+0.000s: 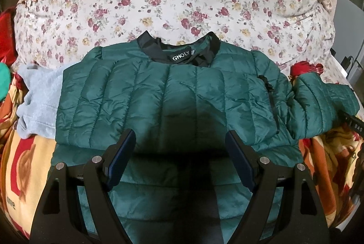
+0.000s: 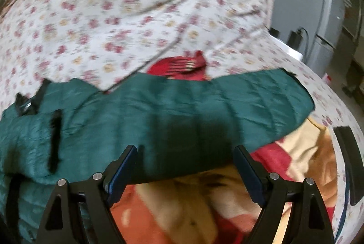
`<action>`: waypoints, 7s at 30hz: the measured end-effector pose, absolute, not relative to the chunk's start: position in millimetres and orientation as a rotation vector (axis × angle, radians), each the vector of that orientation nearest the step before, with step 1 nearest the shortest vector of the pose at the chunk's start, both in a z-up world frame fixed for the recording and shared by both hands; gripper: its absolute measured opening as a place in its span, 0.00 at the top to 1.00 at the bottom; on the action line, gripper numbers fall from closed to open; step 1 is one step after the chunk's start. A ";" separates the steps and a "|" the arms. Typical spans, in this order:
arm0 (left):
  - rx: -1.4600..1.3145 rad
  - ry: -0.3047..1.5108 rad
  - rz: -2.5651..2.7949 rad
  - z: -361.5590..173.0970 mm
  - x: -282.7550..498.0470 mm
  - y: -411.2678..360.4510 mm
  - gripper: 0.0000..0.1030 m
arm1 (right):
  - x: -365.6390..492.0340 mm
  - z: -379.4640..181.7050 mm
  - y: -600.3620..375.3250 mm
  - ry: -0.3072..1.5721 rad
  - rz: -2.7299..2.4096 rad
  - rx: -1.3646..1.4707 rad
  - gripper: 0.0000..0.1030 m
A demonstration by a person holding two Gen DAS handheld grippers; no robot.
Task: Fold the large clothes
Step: 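Close the right gripper on the sleeve end, then lift the sleeve and fold it over the jacket body with the right gripper, then open the right gripper to release the sleeve on the jacket, then move the left gripper to the jacket side edge and close on it, then fold the gripped jacket side inward over the body with the left gripper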
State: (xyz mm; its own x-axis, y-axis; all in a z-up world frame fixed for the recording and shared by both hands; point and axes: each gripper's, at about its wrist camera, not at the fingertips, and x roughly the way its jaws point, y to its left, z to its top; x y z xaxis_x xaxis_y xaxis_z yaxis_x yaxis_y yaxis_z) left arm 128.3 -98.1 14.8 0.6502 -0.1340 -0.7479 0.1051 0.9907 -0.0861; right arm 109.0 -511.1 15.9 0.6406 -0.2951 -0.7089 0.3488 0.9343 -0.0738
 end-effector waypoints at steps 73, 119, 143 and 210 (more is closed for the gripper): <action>-0.189 0.866 -0.021 1.9 125.4 -2.8 0.21 | 135.9 58.3 -358.8 0.654 0.105 -0.007 0.80; -0.418 0.899 -0.009 -14.5 124.1 70.1 0.21 | 182.7 -32.1 -147.0 0.897 0.505 0.001 0.33; -0.239 0.952 -0.119 -14.2 199.5 -16.0 0.21 | 126.7 12.5 -296.3 0.808 0.217 0.025 0.32; -0.138 0.779 0.033 18.1 160.0 49.0 0.43 | 165.6 -14.7 -265.1 0.849 0.183 -0.052 0.32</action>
